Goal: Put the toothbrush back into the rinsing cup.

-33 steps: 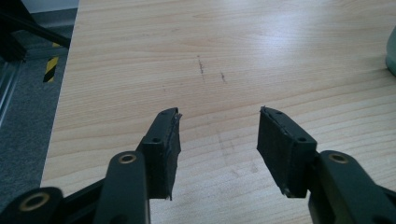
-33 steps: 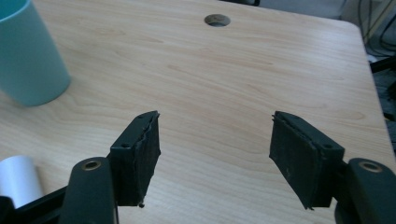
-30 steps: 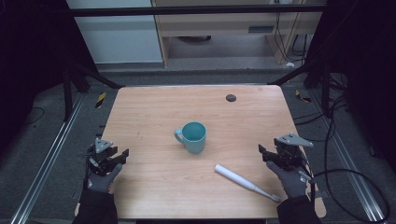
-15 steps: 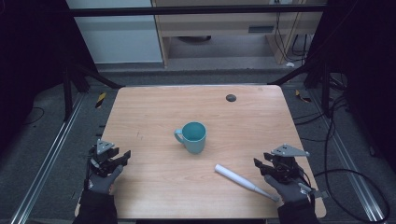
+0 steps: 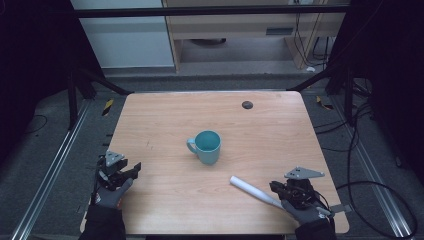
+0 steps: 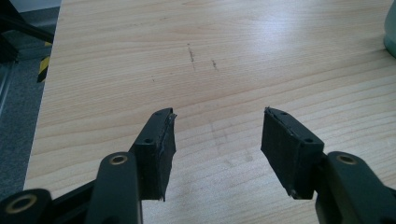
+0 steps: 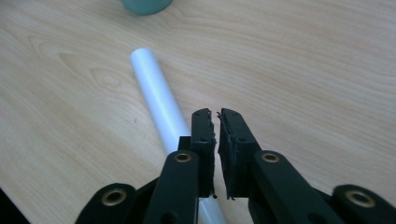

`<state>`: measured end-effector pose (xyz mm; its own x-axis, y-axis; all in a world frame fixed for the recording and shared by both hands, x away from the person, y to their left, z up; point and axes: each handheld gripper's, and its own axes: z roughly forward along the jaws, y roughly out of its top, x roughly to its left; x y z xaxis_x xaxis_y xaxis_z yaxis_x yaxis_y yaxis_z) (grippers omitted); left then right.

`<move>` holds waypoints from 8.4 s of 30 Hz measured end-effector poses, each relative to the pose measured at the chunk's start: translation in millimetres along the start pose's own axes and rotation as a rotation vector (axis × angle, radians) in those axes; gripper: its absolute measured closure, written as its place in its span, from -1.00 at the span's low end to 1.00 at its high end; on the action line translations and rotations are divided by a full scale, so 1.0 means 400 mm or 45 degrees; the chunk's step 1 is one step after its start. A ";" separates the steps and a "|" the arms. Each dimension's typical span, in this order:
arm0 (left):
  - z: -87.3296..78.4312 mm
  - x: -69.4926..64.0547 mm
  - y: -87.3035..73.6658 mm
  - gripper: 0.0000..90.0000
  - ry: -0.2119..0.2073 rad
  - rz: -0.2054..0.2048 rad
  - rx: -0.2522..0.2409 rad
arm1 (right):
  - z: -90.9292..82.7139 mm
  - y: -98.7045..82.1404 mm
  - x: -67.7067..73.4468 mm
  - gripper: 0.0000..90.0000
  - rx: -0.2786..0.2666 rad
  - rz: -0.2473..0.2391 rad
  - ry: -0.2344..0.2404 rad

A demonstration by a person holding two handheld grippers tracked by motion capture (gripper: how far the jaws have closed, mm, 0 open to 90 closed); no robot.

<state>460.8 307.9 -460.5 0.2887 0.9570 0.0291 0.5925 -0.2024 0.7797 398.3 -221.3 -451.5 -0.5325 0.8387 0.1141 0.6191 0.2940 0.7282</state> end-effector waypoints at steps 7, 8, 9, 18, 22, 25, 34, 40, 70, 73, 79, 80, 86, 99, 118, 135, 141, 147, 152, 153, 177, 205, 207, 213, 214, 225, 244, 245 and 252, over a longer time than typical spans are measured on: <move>0.005 -0.003 -0.002 -0.04 -0.012 0.004 -0.001 | 0.012 -0.001 0.019 0.98 0.012 -0.009 0.048; 0.007 -0.005 -0.003 -0.04 -0.019 0.005 -0.002 | 0.021 0.005 0.031 0.99 0.012 -0.031 0.063; 0.008 -0.006 -0.003 -0.04 -0.022 0.008 -0.001 | 0.026 0.007 0.035 0.99 0.009 -0.038 0.072; 0.011 -0.010 -0.004 -0.06 -0.027 0.011 -0.003 | 0.072 0.038 0.069 1.00 -0.009 -0.076 0.099; 0.010 -0.007 -0.004 -0.07 -0.011 0.003 0.000 | 0.106 0.055 0.092 1.00 0.009 -0.102 0.125; 0.009 -0.008 -0.003 -0.07 -0.007 0.000 -0.004 | 0.116 0.063 0.100 1.00 0.011 -0.107 0.134; 0.005 -0.006 0.000 -0.06 0.002 -0.002 -0.006 | 0.161 0.096 0.135 1.00 0.032 -0.144 0.153; 0.009 -0.009 0.000 -0.05 -0.004 0.005 0.005 | 0.189 0.100 0.151 1.00 0.067 -0.163 0.166; 0.012 -0.009 -0.001 -0.07 -0.004 0.011 0.006 | 0.228 0.102 0.146 1.00 0.135 -0.173 0.102; 0.011 -0.009 0.000 -0.07 -0.005 0.012 0.004 | 0.232 0.103 0.145 1.00 0.142 -0.166 0.099; 0.012 -0.009 0.000 -0.07 -0.005 0.013 0.004 | 0.236 0.108 0.137 1.00 0.143 -0.159 0.076; 0.012 -0.009 0.000 -0.07 -0.005 0.013 0.004 | 0.236 0.108 0.137 1.00 0.143 -0.159 0.076; 0.012 -0.009 -0.001 -0.07 -0.005 0.013 0.005 | 0.237 0.112 0.129 1.00 0.148 -0.137 0.065; 0.013 -0.009 -0.001 -0.07 -0.005 0.014 0.007 | 0.244 0.119 0.112 1.00 0.149 -0.114 0.034; 0.013 -0.010 -0.001 -0.07 -0.006 0.016 0.006 | 0.196 0.154 0.102 0.99 0.055 -0.128 0.067; 0.015 -0.009 -0.001 -0.07 -0.006 0.016 0.010 | 0.244 0.148 0.103 1.00 0.165 -0.170 0.133; 0.015 -0.009 -0.002 -0.07 -0.005 0.015 0.010 | 0.253 0.149 0.101 1.00 0.173 -0.171 0.118; 0.015 -0.009 -0.002 -0.07 -0.006 0.015 0.010 | 0.254 0.151 0.094 1.00 0.185 -0.153 0.093; 0.015 -0.009 -0.002 -0.07 -0.005 0.016 0.009 | 0.255 0.153 0.084 1.00 0.183 -0.130 0.071; 0.015 -0.009 -0.002 -0.07 -0.005 0.015 0.010 | 0.253 0.153 0.081 1.00 0.188 -0.123 0.065; 0.015 -0.008 -0.002 -0.07 -0.005 0.015 0.010 | 0.247 0.150 0.030 1.00 0.177 -0.059 0.006; 0.013 -0.008 -0.002 -0.07 -0.005 0.014 0.005 | 0.226 0.135 -0.032 1.00 0.145 -0.001 -0.062; 0.013 -0.008 -0.002 -0.07 -0.005 0.014 0.005 | 0.225 0.133 -0.036 1.00 0.147 0.007 -0.067; 0.013 -0.008 -0.002 -0.07 -0.006 0.013 0.005 | 0.221 0.129 -0.047 1.00 0.145 0.019 -0.079; 0.013 -0.008 -0.002 -0.07 -0.006 0.013 0.005 | 0.221 0.129 -0.047 1.00 0.145 0.019 -0.079; 0.013 -0.008 -0.002 -0.07 -0.007 0.014 0.005 | 0.221 0.122 -0.061 1.00 0.161 0.020 -0.114; 0.010 -0.007 -0.002 -0.07 -0.008 0.012 0.000 | 0.203 0.106 -0.071 1.00 0.164 0.027 -0.129; 0.010 -0.007 -0.002 -0.07 -0.008 0.012 0.000 | 0.203 0.105 -0.072 0.99 0.167 0.028 -0.131; 0.009 -0.006 -0.002 -0.07 -0.009 0.009 -0.002 | 0.196 0.101 -0.074 0.99 0.162 0.035 -0.134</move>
<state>462.2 305.0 -463.4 0.2981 0.9541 0.0305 0.5892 -0.2090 0.7805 484.3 -198.3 -478.2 -0.4550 0.8887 0.0562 0.7041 0.3205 0.6337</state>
